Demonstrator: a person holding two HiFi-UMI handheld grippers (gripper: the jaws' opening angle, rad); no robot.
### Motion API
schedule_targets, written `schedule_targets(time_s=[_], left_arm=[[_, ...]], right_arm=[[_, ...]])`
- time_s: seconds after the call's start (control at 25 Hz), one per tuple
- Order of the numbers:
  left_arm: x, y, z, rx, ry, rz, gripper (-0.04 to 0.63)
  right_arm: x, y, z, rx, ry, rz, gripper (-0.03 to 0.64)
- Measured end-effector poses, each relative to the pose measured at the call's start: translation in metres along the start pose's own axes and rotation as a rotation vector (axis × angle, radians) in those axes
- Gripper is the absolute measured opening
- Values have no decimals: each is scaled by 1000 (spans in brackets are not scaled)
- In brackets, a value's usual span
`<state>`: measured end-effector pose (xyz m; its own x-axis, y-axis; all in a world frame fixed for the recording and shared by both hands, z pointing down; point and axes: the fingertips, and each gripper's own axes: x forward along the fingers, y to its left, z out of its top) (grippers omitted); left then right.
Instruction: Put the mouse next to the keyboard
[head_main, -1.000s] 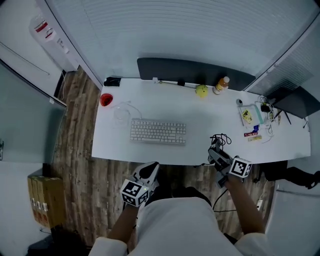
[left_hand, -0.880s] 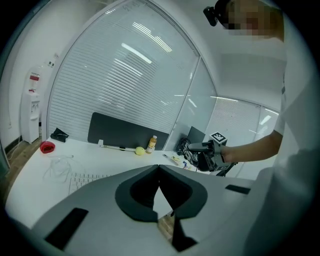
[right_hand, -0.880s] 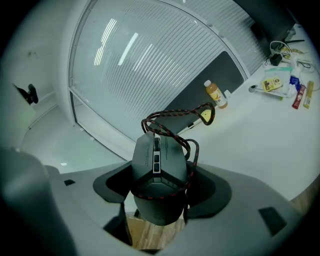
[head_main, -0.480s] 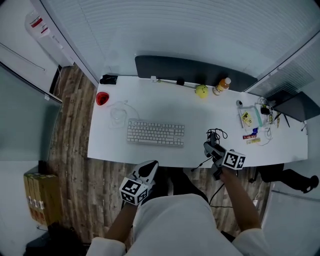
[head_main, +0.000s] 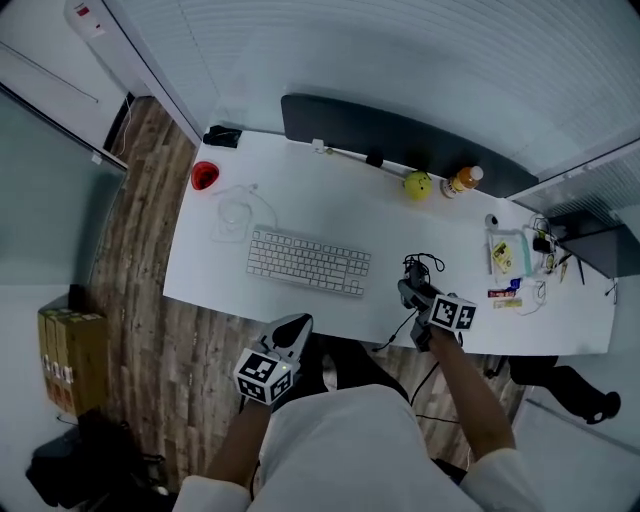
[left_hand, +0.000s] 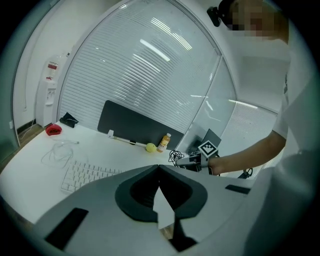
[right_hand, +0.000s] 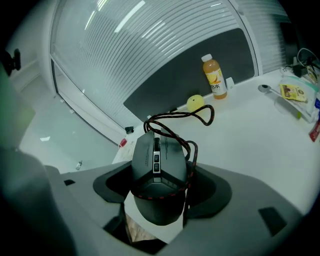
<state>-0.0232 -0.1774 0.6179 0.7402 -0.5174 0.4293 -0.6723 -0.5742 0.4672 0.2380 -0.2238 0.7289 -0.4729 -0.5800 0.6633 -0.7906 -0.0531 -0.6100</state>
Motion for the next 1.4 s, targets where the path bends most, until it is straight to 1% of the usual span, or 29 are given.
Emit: schedule_targets(time_s=[0.28, 0.68, 0.92, 1.08, 1.2, 1.4], left_arm=[[14, 4, -8, -37, 11, 41, 17], [26, 14, -18, -76, 23, 90, 17], [26, 16, -24, -98, 24, 117, 17], [24, 17, -30, -110, 31, 129, 17], [23, 19, -32, -118, 32, 136, 17], [21, 22, -33, -127, 30, 146, 17]], right_arm=[[46, -40, -5, -123, 97, -87, 333], [94, -68, -31, -240, 221, -158, 333], [104, -84, -42, -377, 292, -266, 333], [109, -84, -46, -440, 330, -305, 333], [110, -85, -44, -482, 347, -357, 333], [114, -87, -44, -568, 355, -402, 334]])
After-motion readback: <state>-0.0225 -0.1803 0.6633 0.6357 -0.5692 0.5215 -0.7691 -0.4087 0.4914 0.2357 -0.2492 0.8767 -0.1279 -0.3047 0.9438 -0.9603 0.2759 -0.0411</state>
